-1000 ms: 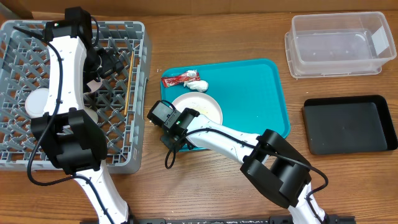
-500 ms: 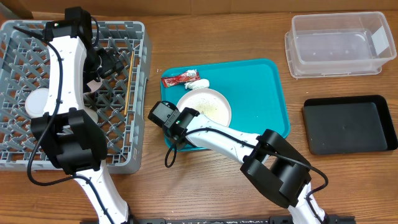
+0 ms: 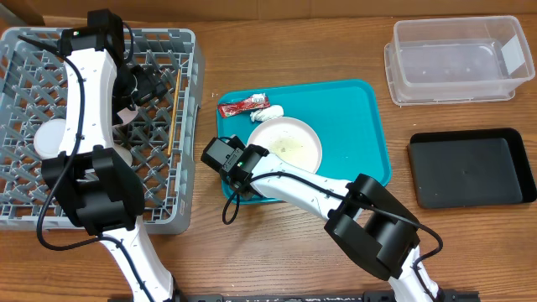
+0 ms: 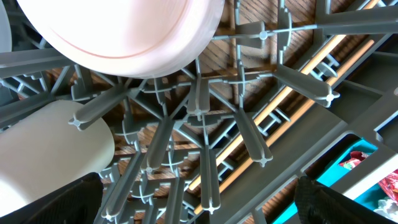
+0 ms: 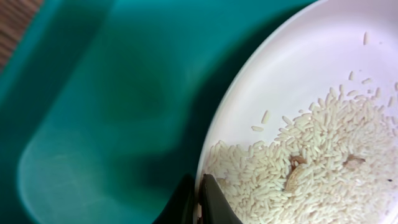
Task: Sort waste into correct bins and load items into the dishwasher
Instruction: 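Grasp the white plate's rim with the right gripper, then lift the plate and carry it right over the black tray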
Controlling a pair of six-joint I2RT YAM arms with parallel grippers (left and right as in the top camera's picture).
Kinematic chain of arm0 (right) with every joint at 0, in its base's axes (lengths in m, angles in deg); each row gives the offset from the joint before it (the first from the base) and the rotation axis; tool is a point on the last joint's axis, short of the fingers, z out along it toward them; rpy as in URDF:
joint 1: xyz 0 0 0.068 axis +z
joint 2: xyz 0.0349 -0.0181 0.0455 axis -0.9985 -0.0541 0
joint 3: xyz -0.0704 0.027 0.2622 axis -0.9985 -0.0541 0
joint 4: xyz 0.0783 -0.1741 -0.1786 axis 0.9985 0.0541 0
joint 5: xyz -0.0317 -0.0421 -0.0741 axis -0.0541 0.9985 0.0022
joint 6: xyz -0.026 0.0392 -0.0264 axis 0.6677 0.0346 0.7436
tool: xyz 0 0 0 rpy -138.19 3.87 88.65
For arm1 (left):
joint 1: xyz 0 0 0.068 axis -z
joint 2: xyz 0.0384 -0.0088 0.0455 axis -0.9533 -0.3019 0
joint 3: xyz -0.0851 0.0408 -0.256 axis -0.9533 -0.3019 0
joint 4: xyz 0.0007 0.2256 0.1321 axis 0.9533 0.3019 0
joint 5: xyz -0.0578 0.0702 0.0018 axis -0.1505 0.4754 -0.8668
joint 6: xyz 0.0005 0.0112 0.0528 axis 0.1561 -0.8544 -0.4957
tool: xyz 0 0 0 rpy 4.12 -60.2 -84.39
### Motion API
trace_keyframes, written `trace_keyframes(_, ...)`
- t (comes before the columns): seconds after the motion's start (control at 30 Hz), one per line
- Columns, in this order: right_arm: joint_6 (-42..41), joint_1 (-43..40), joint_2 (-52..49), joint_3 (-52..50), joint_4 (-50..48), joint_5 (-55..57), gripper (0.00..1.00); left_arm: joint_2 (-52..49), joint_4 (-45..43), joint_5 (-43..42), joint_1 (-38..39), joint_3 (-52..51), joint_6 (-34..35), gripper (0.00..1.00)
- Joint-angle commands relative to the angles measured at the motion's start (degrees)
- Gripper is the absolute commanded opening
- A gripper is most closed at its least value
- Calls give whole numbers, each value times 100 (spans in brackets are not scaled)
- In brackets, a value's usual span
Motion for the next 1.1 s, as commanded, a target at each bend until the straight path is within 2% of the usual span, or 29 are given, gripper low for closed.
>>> trace_keyframes(0.0,-278,-17,-48,114,24,452,4,-57,-7,-26,-20,-31,-92,100)
trace_keyframes(0.83,-463,-17,-48,114,317,1390,4,-57,-9,-26,-20,-31,-92,100)
trace_keyframes(1.07,-857,-85,-48,114,343,1600,4,-57,-9,-26,-20,-31,-92,100)
